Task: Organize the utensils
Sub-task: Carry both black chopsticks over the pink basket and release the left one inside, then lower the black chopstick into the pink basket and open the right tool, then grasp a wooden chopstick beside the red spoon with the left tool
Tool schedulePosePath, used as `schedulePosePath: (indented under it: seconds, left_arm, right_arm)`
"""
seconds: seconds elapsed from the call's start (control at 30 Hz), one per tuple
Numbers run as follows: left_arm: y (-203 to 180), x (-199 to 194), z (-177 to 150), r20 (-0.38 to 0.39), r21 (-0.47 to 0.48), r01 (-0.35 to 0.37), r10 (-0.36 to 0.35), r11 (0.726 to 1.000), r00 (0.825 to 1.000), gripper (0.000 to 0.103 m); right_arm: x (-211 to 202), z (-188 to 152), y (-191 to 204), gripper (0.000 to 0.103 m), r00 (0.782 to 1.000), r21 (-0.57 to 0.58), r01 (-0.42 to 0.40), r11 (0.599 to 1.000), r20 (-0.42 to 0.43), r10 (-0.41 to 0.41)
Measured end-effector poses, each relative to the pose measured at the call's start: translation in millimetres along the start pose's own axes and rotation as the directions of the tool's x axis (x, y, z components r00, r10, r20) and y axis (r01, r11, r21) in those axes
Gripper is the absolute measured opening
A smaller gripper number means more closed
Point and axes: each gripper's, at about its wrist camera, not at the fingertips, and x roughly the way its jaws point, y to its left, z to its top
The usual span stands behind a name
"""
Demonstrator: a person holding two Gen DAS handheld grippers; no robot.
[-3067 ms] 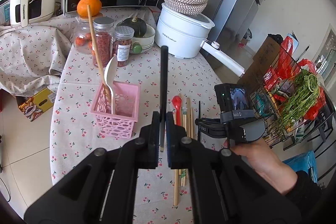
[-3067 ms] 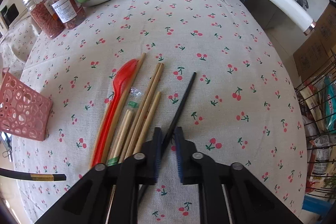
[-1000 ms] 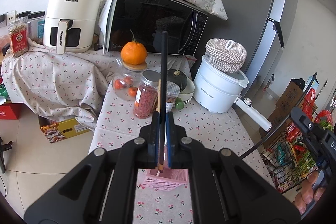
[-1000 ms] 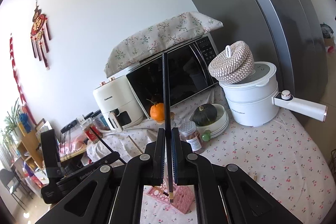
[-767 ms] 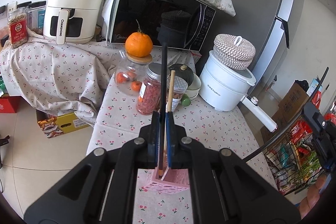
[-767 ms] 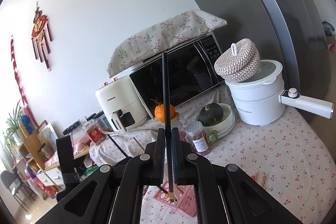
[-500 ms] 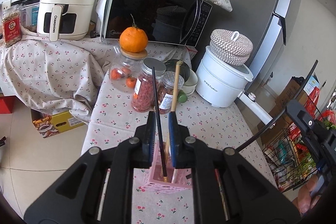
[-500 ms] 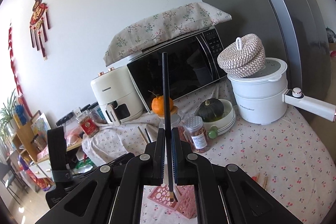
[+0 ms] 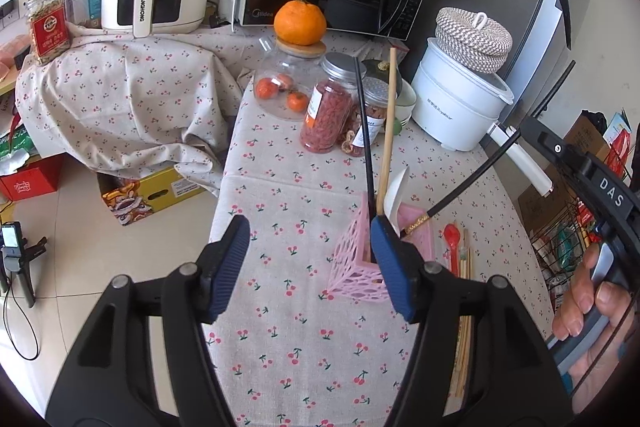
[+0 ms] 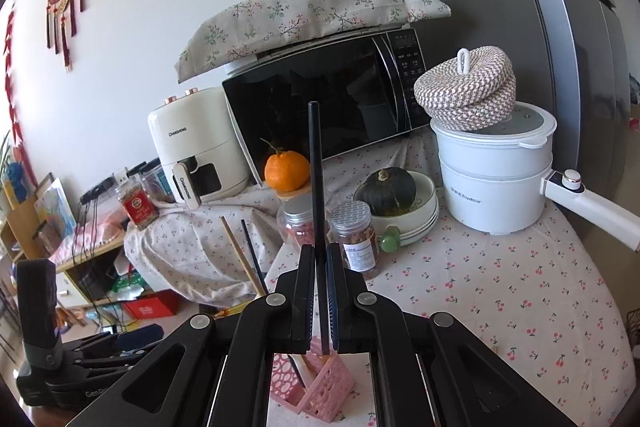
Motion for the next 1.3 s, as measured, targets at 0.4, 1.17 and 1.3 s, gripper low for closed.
schedulePosePath:
  seconds: [0.4,1.17,1.3]
  left_arm:
    - [-7.5,9.8,-7.2,-0.069,-0.031,0.049,-0.052,0.998,0.996,0.079]
    - [-92.3,35.9,-59.9,-0.274,0.139,0.117,-0.076,0.983,0.959,0.082]
    - [-111.9,45.0,-70.0,-0.305,0.170,0.128,-0.071,0.977,0.950,0.082]
  right_arm:
    - [-12.5,-5.6,-20.4,0.058,0.997,0.079,-0.055,0.995,-0.054,0.060]
    - [-69.7,-43.7,-132.1,0.077,0.939,0.127,0.247,0.961,-0.275,-0.205]
    - [-67.9,-58.2,-149.6,0.077,0.907,0.125,0.295,0.947,-0.349,-0.237]
